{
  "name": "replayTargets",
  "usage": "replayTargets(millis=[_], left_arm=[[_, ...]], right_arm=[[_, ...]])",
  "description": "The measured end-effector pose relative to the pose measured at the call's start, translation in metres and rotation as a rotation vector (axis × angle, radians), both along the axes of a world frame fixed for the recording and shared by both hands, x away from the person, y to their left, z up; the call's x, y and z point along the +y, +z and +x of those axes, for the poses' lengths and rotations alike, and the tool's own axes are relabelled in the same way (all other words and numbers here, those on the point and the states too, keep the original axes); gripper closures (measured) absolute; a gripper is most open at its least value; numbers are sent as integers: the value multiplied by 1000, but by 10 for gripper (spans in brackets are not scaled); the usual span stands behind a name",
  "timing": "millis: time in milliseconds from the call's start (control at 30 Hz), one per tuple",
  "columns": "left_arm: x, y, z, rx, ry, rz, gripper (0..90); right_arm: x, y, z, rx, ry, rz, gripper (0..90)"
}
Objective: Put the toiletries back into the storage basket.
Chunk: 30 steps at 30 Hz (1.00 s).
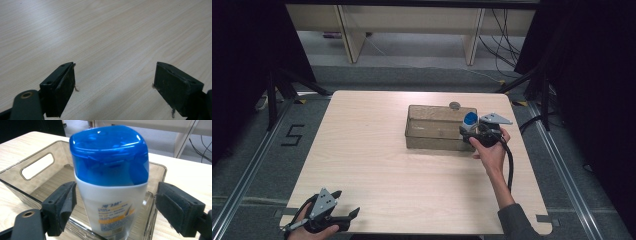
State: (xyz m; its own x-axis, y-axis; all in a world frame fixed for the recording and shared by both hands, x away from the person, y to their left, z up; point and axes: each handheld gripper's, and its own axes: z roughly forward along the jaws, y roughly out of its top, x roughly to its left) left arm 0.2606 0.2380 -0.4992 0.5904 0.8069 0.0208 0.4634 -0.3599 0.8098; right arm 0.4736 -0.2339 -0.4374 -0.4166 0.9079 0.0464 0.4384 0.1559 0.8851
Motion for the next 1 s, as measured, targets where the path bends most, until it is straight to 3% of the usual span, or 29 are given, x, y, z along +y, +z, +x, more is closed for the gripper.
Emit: replayTargets(millis=[100, 133, 200, 233, 433, 467, 533, 567, 900, 967, 1000], left_arm=[[0, 0, 0, -1, 1, -1, 171], [0, 0, 0, -4, 2, -7, 170], [0, 0, 0, -5, -3, -4, 170], [0, 0, 0, -7, -4, -4, 171], [1, 0, -1, -9, -9, 5, 170], [1, 1, 0, -11, -16, 9, 170], [1, 1, -1, -8, -14, 2, 171], [1, 1, -1, -9, -13, 1, 171], [0, 1, -1, -22, -11, -3, 170], [0, 1, -1, -23, -13, -3, 170], [0, 1, -1, -24, -15, -1, 170]], right_arm=[[-1, 2, -3, -9, -5, 6, 177], [-3, 4, -5, -1, -2, -15, 177], [0, 4, -9, 13, -16, 27, 177], [-3, 5, -8, -8, 3, 0, 177], [-5, 8, -14, -18, -5, 28, 177], [-7, 9, -15, -12, -4, 7, 177], [-8, 11, -18, -5, -13, 29, 176], [-10, 10, -17, -30, 1, 17, 177], [-16, 12, -29, -19, -8, 21, 167], [-15, 12, -33, -11, -16, 45, 166], [-17, 13, -34, -18, -8, 22, 166]])
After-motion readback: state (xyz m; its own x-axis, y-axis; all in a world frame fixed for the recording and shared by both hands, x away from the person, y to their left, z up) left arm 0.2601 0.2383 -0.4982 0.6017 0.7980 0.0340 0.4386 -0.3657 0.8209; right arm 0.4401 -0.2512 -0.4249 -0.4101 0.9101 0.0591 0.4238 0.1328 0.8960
